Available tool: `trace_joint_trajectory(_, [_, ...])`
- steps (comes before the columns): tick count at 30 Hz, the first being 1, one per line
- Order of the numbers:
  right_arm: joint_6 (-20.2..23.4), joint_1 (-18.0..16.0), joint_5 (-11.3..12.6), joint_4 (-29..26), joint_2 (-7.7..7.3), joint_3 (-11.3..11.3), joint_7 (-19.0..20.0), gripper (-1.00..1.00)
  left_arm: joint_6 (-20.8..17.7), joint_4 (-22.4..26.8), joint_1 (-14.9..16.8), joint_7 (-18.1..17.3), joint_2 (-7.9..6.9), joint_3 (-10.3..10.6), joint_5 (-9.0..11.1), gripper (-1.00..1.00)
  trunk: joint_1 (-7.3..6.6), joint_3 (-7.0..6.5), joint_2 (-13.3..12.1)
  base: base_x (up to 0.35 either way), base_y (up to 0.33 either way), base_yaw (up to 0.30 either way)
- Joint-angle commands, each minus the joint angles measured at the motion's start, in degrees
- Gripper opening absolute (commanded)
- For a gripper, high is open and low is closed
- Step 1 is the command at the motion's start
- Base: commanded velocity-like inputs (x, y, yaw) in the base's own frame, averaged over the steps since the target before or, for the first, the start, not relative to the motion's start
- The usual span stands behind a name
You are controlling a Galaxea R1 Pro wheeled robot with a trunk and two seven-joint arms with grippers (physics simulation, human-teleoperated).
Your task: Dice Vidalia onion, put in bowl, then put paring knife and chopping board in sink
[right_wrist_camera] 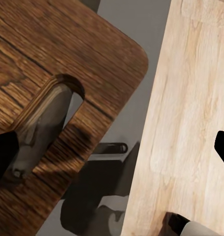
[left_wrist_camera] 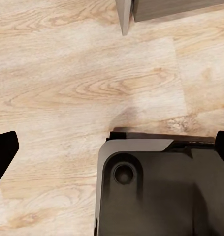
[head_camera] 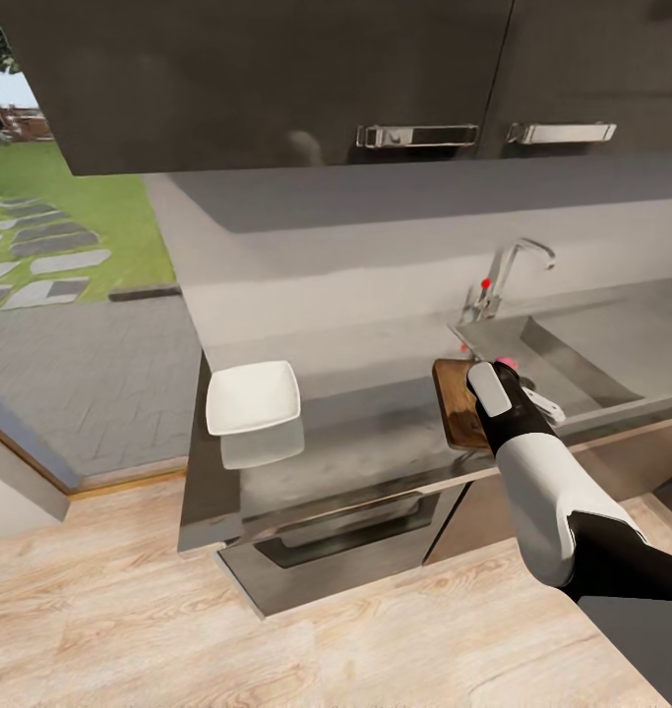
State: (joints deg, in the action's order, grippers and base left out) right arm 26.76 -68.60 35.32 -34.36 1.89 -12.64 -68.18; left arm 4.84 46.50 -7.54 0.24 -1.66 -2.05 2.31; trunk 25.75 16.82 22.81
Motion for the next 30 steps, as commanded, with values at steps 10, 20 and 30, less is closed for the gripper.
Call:
trace_joint_trajectory(10, [0.57,-0.04,0.01,-0.09,0.05,-0.19,-0.13,1.00,0.08,-0.08,-0.02,0.02,-0.01,0.03,0.24,1.00,0.03,0.67,0.11,0.000,0.000,0.000])
trace_joint_trajectory(20, [0.57,-0.04,0.01,-0.09,0.05,-0.19,-0.11,1.00,0.08,-0.09,-0.02,0.02,-0.01,0.03,0.24,1.00,0.03,1.42,0.11,0.000,0.000,0.000])
trace_joint_trajectory(30, [0.57,-0.04,0.01,-0.09,0.05,-0.18,-0.11,1.00,0.08,-0.09,-0.02,0.02,-0.01,0.03,0.24,1.00,0.03,2.19,0.11,0.000,0.000,0.000])
